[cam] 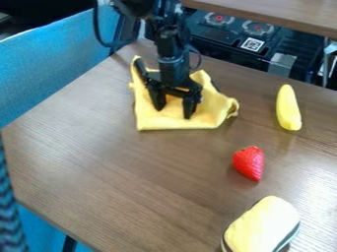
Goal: Move the cloth to the left side of the strawberry
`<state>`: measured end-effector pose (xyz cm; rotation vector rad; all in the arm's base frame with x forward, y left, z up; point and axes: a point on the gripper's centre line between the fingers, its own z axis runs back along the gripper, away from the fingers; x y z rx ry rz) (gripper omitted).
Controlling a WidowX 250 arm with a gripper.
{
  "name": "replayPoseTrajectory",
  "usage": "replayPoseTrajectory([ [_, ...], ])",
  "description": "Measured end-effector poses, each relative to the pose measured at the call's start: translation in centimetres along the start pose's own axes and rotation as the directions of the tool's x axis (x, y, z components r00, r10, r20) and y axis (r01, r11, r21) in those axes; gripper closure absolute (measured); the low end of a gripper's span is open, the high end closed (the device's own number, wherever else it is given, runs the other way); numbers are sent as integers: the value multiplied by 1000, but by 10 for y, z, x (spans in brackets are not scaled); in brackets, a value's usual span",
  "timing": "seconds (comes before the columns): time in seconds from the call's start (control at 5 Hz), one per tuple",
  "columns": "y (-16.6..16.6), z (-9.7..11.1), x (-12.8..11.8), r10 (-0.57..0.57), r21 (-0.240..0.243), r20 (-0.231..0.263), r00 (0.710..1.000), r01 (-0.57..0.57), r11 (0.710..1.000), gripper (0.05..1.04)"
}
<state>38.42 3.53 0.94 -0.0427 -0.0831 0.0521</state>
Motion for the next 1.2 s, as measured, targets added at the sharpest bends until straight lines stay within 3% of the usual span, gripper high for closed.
replayPoseTrajectory([
  [0.4, 6, 5, -48, -40, -23, -26, 999, 40, 999, 83],
  [0.6, 6, 8, -58, -29, -42, -34, 999, 28, 999, 84],
  [0.8, 9, 22, -66, 38, -101, -62, 997, -44, 994, 83],
  [1.0, 16, 68, -59, 117, -154, -38, 992, -122, 980, 83],
  [1.2, 36, 122, -68, 222, -149, 45, 974, -213, 966, 83],
])
